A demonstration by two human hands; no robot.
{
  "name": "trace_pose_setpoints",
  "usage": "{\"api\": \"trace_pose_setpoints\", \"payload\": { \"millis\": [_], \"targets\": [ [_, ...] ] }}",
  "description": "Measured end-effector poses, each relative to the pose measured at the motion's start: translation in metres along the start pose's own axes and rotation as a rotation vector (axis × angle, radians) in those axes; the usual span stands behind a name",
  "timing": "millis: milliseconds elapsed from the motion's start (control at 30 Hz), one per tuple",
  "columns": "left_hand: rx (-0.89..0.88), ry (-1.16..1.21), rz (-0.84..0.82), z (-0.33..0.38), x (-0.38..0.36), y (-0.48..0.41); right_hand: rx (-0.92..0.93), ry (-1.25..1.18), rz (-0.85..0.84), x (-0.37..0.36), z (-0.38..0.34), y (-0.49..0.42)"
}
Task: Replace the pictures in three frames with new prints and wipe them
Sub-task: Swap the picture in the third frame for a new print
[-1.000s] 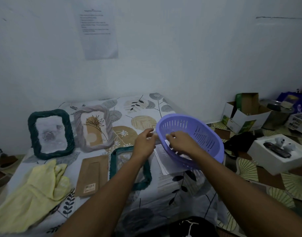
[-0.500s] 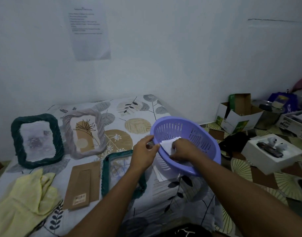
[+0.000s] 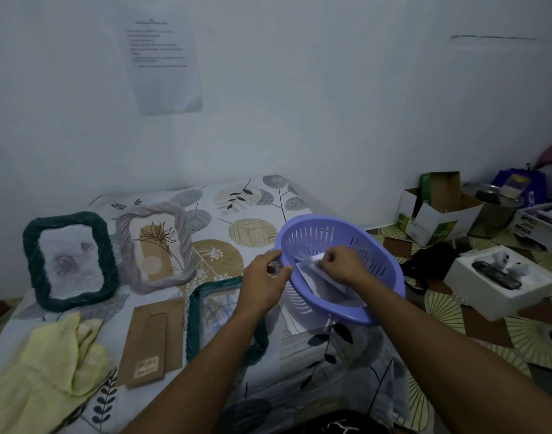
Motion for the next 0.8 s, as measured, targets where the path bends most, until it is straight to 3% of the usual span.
{"api": "trace_pose_setpoints", "payload": {
  "millis": [133,300,400,500,633,800],
  "targets": [
    [0.001,-0.034,-0.040,-0.002,0.001,0.001,-0.117,-0.348,0.008,0.014,-0.004,0.002],
    [0.023,-0.007,0.006,0.006,0.014,-0.002,-0.109,-0.660,0.083,0.035,-0.029,0.015],
    [0.175,0.179,-0.002,0.012,0.030,-0.006,-0.084,-0.816,0.008,0.035,-0.054,0.032],
    [0.332,0.514,0.014,0.015,0.049,-0.007,-0.049,-0.997,-0.134,0.025,-0.082,0.050],
    [0.295,0.552,0.149,0.003,0.082,0.001,0.004,-0.873,-0.106,-0.007,-0.098,0.062],
    [0.209,0.194,0.257,-0.025,0.110,0.022,0.134,-0.449,-0.021,-0.050,-0.102,0.081]
  ]
}}
Point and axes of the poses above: each hand's wrist, its own y-axis away from the middle knuckle, its own x-axis out of the back of the hand, z = x × y, the point moved 1 cm from there along -y, towards the middle knuckle, and after that the axes turned 8 degrees about -x, right-handed, at the moved point
